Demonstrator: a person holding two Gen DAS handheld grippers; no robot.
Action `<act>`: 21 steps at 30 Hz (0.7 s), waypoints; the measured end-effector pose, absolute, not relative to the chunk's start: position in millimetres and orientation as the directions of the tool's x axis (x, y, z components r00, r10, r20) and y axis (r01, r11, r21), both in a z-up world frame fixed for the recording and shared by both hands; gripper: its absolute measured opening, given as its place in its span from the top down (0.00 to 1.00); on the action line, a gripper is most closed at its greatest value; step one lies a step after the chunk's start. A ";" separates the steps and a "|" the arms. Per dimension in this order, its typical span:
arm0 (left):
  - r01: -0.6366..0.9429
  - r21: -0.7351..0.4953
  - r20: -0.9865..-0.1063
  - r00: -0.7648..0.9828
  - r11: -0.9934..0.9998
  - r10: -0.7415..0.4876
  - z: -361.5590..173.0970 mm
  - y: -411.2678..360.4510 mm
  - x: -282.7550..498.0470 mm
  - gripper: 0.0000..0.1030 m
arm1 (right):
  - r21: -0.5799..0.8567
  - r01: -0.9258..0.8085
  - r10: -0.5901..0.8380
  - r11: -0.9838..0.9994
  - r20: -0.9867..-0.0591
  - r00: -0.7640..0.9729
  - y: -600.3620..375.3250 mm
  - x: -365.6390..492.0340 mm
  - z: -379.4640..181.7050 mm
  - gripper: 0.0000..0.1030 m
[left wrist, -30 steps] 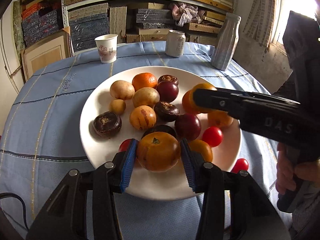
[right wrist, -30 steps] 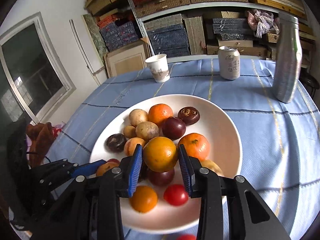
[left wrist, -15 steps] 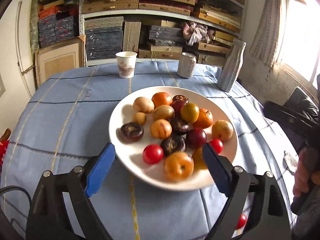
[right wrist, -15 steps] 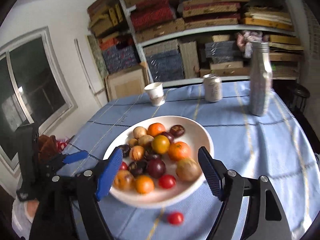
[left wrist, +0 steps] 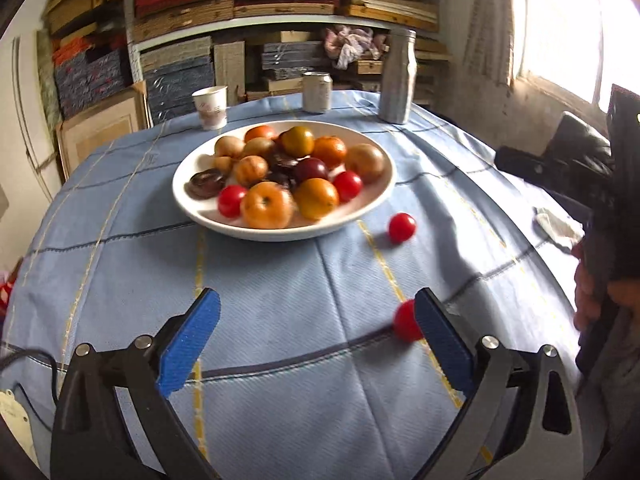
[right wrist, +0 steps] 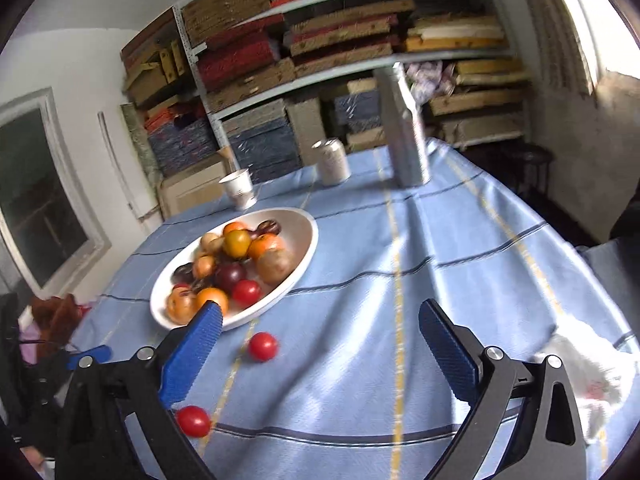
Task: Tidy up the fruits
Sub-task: 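Move both open tools back toward the red cherry tomatoes on the cloth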
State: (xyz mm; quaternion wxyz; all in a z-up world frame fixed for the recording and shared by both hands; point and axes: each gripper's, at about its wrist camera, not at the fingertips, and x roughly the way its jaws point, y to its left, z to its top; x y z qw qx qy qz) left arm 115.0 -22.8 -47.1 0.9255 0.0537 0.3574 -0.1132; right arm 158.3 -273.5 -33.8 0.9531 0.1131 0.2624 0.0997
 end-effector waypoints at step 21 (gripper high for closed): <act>0.399 0.022 -0.749 0.614 0.917 -0.249 -63.2 -73.5 117.5 0.08 | 0.287 -0.128 0.256 0.949 -0.469 0.845 -279.9 154.6 -33.1 0.04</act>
